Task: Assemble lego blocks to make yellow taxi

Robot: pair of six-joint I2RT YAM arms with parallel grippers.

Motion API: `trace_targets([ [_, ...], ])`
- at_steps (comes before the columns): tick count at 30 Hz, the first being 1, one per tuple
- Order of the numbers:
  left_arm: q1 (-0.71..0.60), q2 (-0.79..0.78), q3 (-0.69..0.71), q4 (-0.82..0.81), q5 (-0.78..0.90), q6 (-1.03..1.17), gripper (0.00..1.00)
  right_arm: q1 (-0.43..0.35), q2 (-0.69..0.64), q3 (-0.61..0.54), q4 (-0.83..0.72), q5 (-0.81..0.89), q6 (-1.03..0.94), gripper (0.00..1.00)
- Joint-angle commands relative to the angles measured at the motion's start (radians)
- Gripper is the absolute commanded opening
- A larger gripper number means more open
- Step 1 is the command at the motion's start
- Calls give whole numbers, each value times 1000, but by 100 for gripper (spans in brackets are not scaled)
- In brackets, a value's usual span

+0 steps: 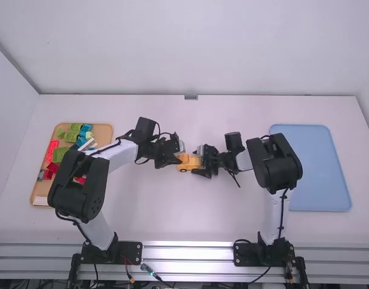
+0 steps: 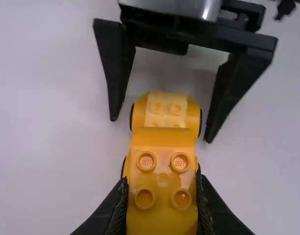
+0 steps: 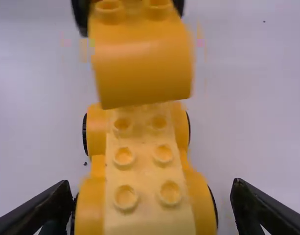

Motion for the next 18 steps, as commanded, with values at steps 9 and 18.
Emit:
trace_targets([
  [9,3,-10,-6,10,38,-26,2,-12,94,76,-2,-154,19,80],
  [18,3,-10,-6,10,38,-26,2,-13,94,75,-3,-144,19,50],
])
